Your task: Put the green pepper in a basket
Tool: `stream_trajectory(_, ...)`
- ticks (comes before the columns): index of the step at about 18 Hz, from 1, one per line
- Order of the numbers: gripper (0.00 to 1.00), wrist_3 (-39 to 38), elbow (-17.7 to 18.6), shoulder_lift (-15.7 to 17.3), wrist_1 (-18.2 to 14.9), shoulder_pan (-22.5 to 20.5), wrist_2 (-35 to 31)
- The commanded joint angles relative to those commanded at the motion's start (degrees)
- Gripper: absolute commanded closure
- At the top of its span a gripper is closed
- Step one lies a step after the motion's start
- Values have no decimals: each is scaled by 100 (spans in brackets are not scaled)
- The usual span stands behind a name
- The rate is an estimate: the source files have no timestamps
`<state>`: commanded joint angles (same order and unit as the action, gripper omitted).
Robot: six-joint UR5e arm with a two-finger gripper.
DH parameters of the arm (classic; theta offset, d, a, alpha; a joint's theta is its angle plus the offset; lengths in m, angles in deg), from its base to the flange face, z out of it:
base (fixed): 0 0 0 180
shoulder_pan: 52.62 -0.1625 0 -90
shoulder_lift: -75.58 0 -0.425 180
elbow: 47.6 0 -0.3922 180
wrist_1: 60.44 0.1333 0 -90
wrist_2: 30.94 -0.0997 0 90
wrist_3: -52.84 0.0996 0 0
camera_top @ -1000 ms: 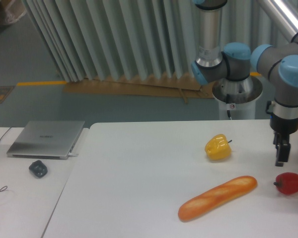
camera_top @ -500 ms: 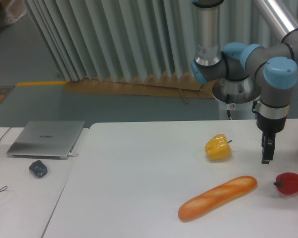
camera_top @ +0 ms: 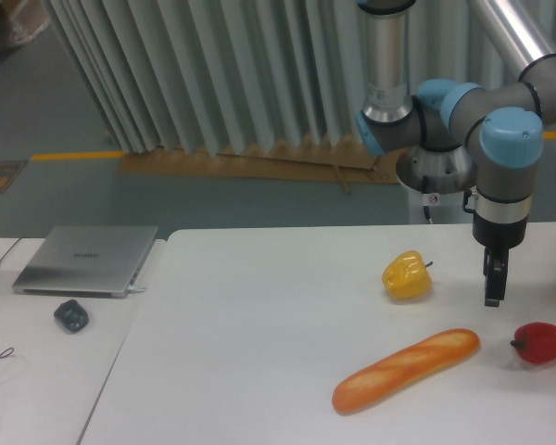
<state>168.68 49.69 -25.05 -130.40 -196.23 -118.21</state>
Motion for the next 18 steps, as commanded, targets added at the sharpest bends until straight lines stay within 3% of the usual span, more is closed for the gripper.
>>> stream_trajectory(18,0,9,26,-9,-9,229,-519)
